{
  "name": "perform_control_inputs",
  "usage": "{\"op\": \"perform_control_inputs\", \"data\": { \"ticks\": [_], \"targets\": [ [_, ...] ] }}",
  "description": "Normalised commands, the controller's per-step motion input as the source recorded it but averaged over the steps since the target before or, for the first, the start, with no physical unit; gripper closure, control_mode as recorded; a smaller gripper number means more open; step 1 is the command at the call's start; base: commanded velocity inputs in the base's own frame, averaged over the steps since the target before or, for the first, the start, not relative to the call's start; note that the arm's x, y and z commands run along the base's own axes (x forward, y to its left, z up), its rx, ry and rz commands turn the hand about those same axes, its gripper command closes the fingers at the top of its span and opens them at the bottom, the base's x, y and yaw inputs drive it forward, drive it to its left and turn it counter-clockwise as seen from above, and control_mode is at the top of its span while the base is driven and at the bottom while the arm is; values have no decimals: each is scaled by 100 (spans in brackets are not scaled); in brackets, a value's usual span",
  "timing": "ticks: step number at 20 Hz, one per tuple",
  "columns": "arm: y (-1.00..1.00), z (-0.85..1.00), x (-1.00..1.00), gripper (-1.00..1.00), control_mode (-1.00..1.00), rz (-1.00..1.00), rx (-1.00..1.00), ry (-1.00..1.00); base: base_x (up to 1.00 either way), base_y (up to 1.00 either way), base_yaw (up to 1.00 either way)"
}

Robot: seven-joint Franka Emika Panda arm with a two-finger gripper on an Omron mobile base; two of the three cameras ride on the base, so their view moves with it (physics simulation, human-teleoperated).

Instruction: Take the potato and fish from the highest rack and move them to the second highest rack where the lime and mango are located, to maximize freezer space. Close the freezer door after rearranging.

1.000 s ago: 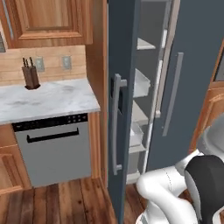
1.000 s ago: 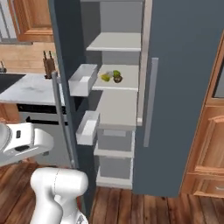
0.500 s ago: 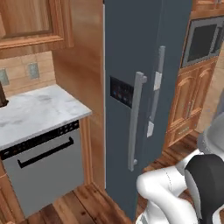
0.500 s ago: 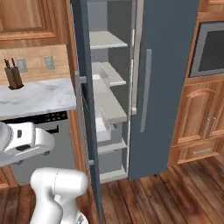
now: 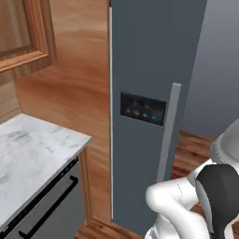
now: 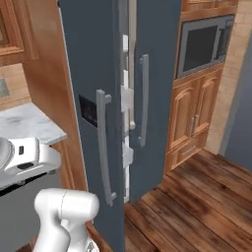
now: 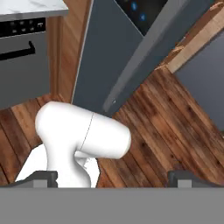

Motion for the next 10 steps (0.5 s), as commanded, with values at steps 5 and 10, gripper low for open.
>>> {"op": "perform_control_inputs", "data": {
  "ticks": [5,10],
  "targets": [
    [0,0,0,-100,100,0,0,0,22,95,-57],
    [0,0,0,-100,100,0,0,0,38,55,-35]
  ]
}}
